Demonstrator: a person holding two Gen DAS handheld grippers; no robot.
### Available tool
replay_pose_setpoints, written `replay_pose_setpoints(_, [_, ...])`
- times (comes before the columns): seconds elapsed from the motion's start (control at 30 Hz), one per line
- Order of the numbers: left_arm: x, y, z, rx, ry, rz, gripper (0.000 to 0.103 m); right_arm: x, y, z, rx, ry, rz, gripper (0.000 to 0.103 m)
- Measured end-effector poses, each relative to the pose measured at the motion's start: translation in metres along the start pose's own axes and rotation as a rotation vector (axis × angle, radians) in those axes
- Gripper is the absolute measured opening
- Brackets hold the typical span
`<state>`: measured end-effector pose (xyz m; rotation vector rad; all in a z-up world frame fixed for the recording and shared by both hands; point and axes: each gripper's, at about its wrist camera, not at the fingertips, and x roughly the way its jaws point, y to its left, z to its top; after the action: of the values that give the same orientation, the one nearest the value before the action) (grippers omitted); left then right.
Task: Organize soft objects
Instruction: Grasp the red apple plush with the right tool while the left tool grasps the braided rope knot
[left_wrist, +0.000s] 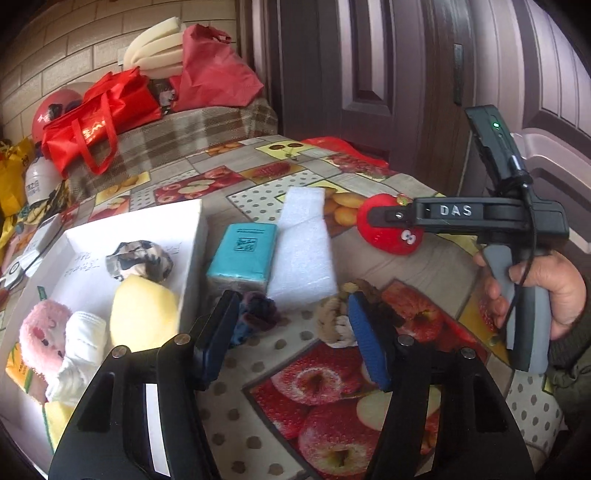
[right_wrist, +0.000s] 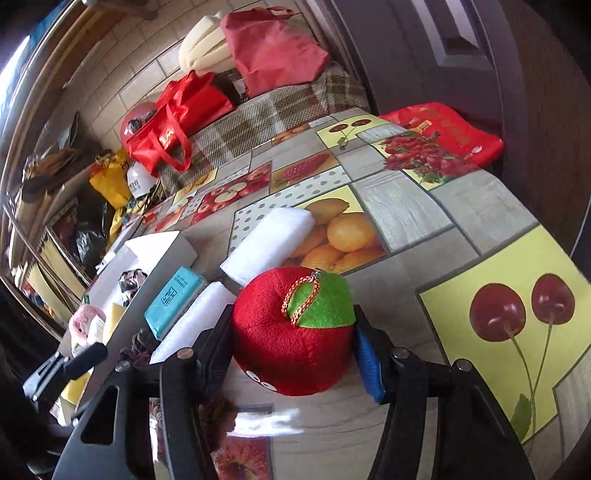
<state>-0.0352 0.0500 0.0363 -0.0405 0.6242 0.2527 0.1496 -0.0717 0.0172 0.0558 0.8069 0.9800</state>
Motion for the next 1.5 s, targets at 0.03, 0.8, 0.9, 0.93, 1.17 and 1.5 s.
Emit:
replay_pose_setpoints(0.03, [0.002,-0.009,0.000,0.030,0.009,-0.016,0.062,0.000,-0.004,0.000,0.024,0.001,0.011,0.059])
replay_pose_setpoints(0.8, [0.001,-0.047,0.004,0.100,-0.009,-0.173,0.029,-0.011,-0.010,0.001,0.063,-0.063,0.042,0.059])
replay_pose_setpoints(0.9, [-0.015,-0.043,0.002,0.094,-0.073,-0.155,0.029,-0.021,-0.005,0.000,0.035,-0.119,0.037,0.059])
replay_pose_setpoints(0.93, [-0.019,-0.041,0.002,0.090,-0.090,-0.144,0.029,-0.026,-0.001,-0.001,0.018,-0.145,0.032,0.059])
replay_pose_setpoints(1.17, [-0.043,-0.015,-0.004,0.020,-0.193,-0.059,0.029,-0.049,0.029,-0.015,-0.098,-0.268,0.005,0.059])
replay_pose_setpoints(1.5, [-0.081,0.037,-0.027,-0.035,-0.297,0.087,0.029,-0.061,0.083,-0.041,-0.269,-0.343,0.018,0.059])
